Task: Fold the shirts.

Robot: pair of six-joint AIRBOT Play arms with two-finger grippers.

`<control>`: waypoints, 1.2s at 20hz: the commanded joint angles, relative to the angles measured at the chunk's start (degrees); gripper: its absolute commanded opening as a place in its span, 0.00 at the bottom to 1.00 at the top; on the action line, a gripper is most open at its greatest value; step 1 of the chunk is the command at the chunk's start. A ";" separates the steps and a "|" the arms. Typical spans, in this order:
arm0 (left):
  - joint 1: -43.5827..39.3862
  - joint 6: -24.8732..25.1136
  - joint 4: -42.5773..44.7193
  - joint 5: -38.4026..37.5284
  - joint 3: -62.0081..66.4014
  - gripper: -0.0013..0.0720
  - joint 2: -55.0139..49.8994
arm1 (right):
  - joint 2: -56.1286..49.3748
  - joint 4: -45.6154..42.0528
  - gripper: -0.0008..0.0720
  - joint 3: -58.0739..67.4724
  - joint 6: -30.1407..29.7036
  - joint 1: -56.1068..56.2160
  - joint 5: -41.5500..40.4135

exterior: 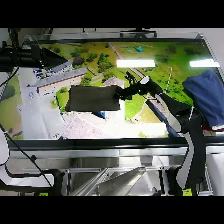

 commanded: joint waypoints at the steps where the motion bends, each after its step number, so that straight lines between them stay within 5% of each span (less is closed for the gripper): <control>1: 0.00 0.13 0.02 -0.83 -0.02 0.05 0.02 | 1.86 6.01 0.04 0.15 -3.78 0.42 0.15; 8: -0.07 0.11 0.07 -1.70 -0.02 0.05 0.02 | 18.51 6.03 0.04 0.15 -2.10 -8.79 0.04; 20: -0.11 0.02 0.04 -1.86 -0.02 0.04 0.02 | 34.64 6.10 0.04 0.15 -0.31 -41.33 2.01; 24: -0.13 0.04 0.04 -0.55 -0.02 0.04 0.02 | 32.83 9.51 0.04 0.15 -7.65 -49.92 -5.60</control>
